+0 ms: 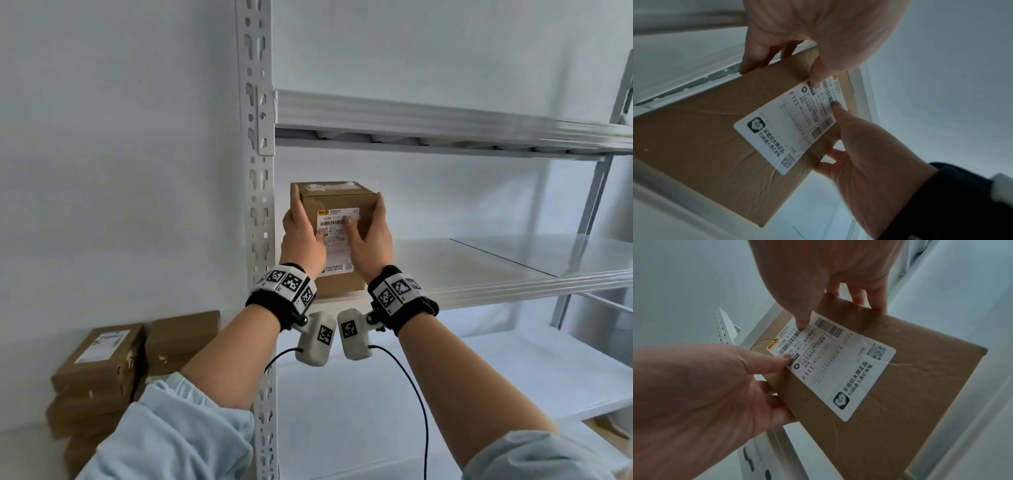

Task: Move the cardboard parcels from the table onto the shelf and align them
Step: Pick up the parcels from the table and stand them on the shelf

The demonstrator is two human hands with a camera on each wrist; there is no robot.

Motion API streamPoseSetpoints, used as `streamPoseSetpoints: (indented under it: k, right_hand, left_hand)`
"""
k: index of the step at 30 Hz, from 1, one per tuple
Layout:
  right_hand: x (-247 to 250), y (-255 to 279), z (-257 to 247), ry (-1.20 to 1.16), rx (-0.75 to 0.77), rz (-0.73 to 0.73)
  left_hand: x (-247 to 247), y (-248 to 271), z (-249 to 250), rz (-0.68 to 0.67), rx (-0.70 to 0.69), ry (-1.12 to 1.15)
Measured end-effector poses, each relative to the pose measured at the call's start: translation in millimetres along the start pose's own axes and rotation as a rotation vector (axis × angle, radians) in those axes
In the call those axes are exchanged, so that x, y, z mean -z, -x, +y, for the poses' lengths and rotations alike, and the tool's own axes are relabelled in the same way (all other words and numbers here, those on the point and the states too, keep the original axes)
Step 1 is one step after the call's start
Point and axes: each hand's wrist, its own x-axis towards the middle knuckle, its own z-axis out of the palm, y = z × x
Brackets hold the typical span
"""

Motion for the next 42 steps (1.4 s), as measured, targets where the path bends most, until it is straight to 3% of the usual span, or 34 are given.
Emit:
streamPoseSetpoints:
  k: [10, 15, 21, 25, 31, 35, 42]
  right_hand:
    - [-26.1, 0.7, 29.4, 0.056, -0.039, -0.228]
    - [-27.9, 14.5, 35.3, 0.061, -0.005, -0.225]
    - [-12.9, 32.2, 19.3, 0.121, 0.038, -0.13]
    - [-8.4, 50.6, 1.7, 0.069, 0.135, -0.07]
    - [-15.5, 102.0, -21.5, -0.054, 0.125, -0.107]
    - [-38.2, 141.7, -23.7, -0.073, 0.176, -0.147]
    - [-95.6, 194.1, -37.8, -0.022, 0.301, -0.194]
  left_hand:
    - [-7.5, 2.6, -7.9, 0.12, 0.019, -0.225]
    - [-11.3, 14.9, -4.8, 0.195, -0.139, -0.362]
    - [-6.8, 31.5, 4.1, 0.224, -0.207, -0.455]
    - [4.7, 53.5, -3.9, 0.259, -0.143, -0.401]
    - [34.9, 106.1, -36.8, 0.314, -0.003, -0.363]
    - [56.7, 136.1, -73.2, 0.299, 0.152, -0.386]
    - [91.3, 155.9, -145.5, 0.234, 0.265, -0.395]
